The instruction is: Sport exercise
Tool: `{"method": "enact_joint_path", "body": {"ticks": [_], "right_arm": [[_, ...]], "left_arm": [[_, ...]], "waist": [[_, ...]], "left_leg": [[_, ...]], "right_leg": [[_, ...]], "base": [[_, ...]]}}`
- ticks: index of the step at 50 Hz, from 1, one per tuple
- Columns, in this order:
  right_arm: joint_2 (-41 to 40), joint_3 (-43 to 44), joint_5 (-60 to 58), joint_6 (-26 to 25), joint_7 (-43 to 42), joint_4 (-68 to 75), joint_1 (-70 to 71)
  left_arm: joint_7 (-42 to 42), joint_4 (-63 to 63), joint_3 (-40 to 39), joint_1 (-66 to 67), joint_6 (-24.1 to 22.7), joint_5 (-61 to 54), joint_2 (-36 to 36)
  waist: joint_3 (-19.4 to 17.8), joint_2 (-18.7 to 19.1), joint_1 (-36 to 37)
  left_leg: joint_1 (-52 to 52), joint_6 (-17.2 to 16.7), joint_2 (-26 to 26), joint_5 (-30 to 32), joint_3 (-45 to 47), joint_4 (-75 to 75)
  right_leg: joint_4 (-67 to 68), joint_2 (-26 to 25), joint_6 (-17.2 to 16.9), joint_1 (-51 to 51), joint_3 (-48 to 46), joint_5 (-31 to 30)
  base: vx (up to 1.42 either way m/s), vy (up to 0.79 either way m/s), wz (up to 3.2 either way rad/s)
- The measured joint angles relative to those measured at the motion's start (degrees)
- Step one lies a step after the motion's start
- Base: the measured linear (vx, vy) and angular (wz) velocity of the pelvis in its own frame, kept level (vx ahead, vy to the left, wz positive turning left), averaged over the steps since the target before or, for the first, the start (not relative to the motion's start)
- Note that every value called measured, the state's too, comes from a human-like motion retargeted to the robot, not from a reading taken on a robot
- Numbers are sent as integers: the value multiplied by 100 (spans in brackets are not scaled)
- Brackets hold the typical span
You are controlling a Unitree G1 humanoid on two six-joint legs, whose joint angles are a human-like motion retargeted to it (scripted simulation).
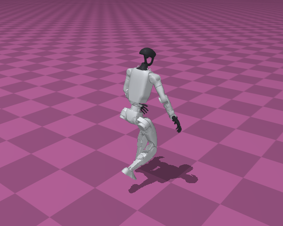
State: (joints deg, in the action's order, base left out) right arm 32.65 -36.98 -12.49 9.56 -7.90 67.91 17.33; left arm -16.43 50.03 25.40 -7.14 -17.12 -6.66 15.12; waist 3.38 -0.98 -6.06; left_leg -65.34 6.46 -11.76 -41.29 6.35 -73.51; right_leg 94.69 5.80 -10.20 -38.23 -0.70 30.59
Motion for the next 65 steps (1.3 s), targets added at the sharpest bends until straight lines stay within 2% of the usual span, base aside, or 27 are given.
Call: {"method": "enact_joint_path", "body": {"ticks": [4, 8, 12, 20, 26, 30, 33, 36, 38, 40, 43, 45, 47, 50, 52, 53, 55, 57, 58, 60, 63, 65], "right_arm": [[362, -62, 519, 134, -321, 239, 722], [693, -20, 800, 314, -816, 416, 1236], [959, 86, 777, 546, -1609, 658, 1631], [1053, 285, 221, 832, -3312, 1259, 2339], [1153, 166, -340, 810, -4151, 1724, 3214], [1317, -50, -622, 731, -4574, 2168, 3612], [1530, -185, -718, 616, -4783, 2456, 3918], [1847, -272, -762, 522, -4868, 2586, 4161], [2113, -284, -766, 452, -4930, 2565, 4325], [2364, -264, -712, 387, -4951, 2485, 4567], [2624, -248, -571, 323, -4882, 2366, 5083], [2726, -219, -547, 310, -4833, 2295, 5242], [2628, -97, -545, 306, -4649, 2306, 4924], [2167, 244, -479, 292, -4433, 2135, 4122], [1940, 473, -352, 251, -4293, 1889, 3667], [1846, 595, -231, 238, -4210, 1744, 3476], [2020, 739, 200, 189, -3859, 1404, 3066], [1832, 937, 771, 197, -3646, 1198, 2661], [1570, 1076, 1096, 206, -3568, 1109, 2381], [1149, 1177, 1681, 222, -3296, 982, 1890], [566, 1117, 2275, 210, -2638, 835, 1085], [495, 983, 2486, 215, -2096, 688, 635]], "left_arm": [[-605, -414, 464, -827, -104, -8, 20], [-1014, -696, 883, -1301, -209, 59, 52], [-1398, -897, 1223, -1444, -326, 256, 183], [-2138, -1048, 1578, -984, -498, 756, 647], [-2514, -1224, 1691, -678, -558, 1108, 972], [-2796, -1670, 1781, -107, -649, 1304, 1093], [-2983, -2376, 1737, 391, -762, 1400, 1219], [-3128, -3302, 1548, 821, -918, 1476, 1381], [-3252, -3907, 1347, 1021, -1037, 1520, 1472], [-3443, -4477, 1039, 1165, -1133, 1454, 1523], [-3816, -5159, 297, 1390, -1180, 1122, 1511], [-4107, -5447, -236, 1558, -1208, 939, 1492], [-4371, -5643, -711, 1930, -1213, 774, 1603], [-4783, -5941, -1397, 2460, -1229, 570, 1474], [-4894, -6059, -1659, 2621, -1212, 457, 1245], [-4897, -6074, -1737, 2645, -1192, 409, 1100], [-4713, -5939, -1676, 2666, -1089, 104, 764], [-4466, -5536, -1584, 2521, -1007, -208, 403], [-4312, -5260, -1537, 2427, -988, -320, 284], [-3949, -4625, -1448, 2298, -927, -648, 132], [-3211, -3540, -1090, 2185, -816, -1224, 64], [-2727, -2754, -902, 2175, -712, -1653, -30]], "waist": [[-527, 218, 107], [-946, 272, 288], [-1380, 189, 458], [-2458, 40, 722], [-3257, 382, 1108], [-3318, 540, 1230], [-3318, 650, 1039], [-3318, 1036, 914], [-3318, 1397, 782], [-3318, 1845, 572], [-3318, 2726, 329], [-3318, 3076, 229], [-3318, 3078, 38], [-3318, 3078, -265], [-3318, 3078, -544], [-3318, 3078, -741], [-3318, 3078, -950], [-3261, 2990, -1279], [-3145, 2898, -1616], [-3053, 2573, -1830], [-2773, 2137, -1674], [-2687, 1745, -1037]], "left_leg": [[-1224, 24, 8, -232, -142, -1447], [-2039, -152, -8, -328, -158, -2474], [-2457, -341, 33, -433, 19, -3168], [-2462, -535, 448, -575, 425, -4193], [-2462, -571, 1212, -645, 468, -4548], [-2462, -582, 1583, -657, 914, -4424], [-2462, -616, 1651, -490, 1520, -4092], [-2462, -808, 1751, -245, 1876, -3380], [-2462, -853, 1935, -185, 2049, -2965], [-2462, -688, 2330, -272, 2160, -2801], [-2462, -30, 3478, -541, 1903, -3367], [-2289, 412, 4289, -838, 1636, -4020], [-1660, 660, 4862, -871, 1214, -4540], [-1097, 775, 5386, -871, 572, -5000], [-860, 720, 5075, -871, 243, -5105], [-775, 711, 4716, -871, 172, -5058], [-301, 622, 3886, -871, 185, -4937], [-219, 775, 2904, -871, 244, -4393], [-317, 834, 2260, -871, 173, -3959], [-441, 854, 1583, -871, -12, -3327], [-488, 854, 1166, -871, -190, -2382], [-379, 854, 1297, -871, -96, -2204]], "right_leg": [[1107, -582, -276, -1156, -210, -228], [1498, -970, -344, -1585, -399, -193], [1543, -999, -144, -1389, -411, 287], [1277, -870, 326, -264, -193, 1929], [999, -1127, 549, -248, 33, 1941], [1197, -877, 602, -437, 368, 1941], [1608, -368, 435, -615, 566, 1863], [1678, -173, 365, -1284, 817, 1489], [1665, -27, 466, -1964, 982, 1522], [1565, 122, 663, -2864, 1061, 1718], [998, 11, 1088, -4374, 865, 1940], [668, -212, 1277, -5164, 759, 1941], [518, -361, 1505, -5173, 586, 1941], [429, -645, 1810, -5173, 17, 1941], [425, -527, 1835, -5173, -358, 1941], [407, -350, 1814, -5173, -503, 1941], [555, -67, 1659, -5173, -525, 1941], [414, 348, 1445, -5173, -600, 1833], [248, 783, 1333, -5173, -682, 1716], [10, 1166, 1146, -5173, -804, 1311], [-305, 1295, 597, -5173, -941, 350], [-93, 810, 154, -5173, -735, -206]], "base": [[12, 9, -22], [9, 3, -33], [10, -1, -37], [11, -4, -56], [-1, -5, -103], [-8, -5, -54], [-14, -5, 25], [-24, -4, 6], [-30, -2, 20], [-36, 1, 36], [-49, 5, -32], [-62, 4, -114], [-72, -6, -129], [-61, -9, -129], [-49, -5, -12], [-49, -1, 67], [-51, 2, 89], [-54, 2, 177], [-60, -3, 255], [-70, -5, 178], [-70, 4, 36], [-67, 22, -138]]}}
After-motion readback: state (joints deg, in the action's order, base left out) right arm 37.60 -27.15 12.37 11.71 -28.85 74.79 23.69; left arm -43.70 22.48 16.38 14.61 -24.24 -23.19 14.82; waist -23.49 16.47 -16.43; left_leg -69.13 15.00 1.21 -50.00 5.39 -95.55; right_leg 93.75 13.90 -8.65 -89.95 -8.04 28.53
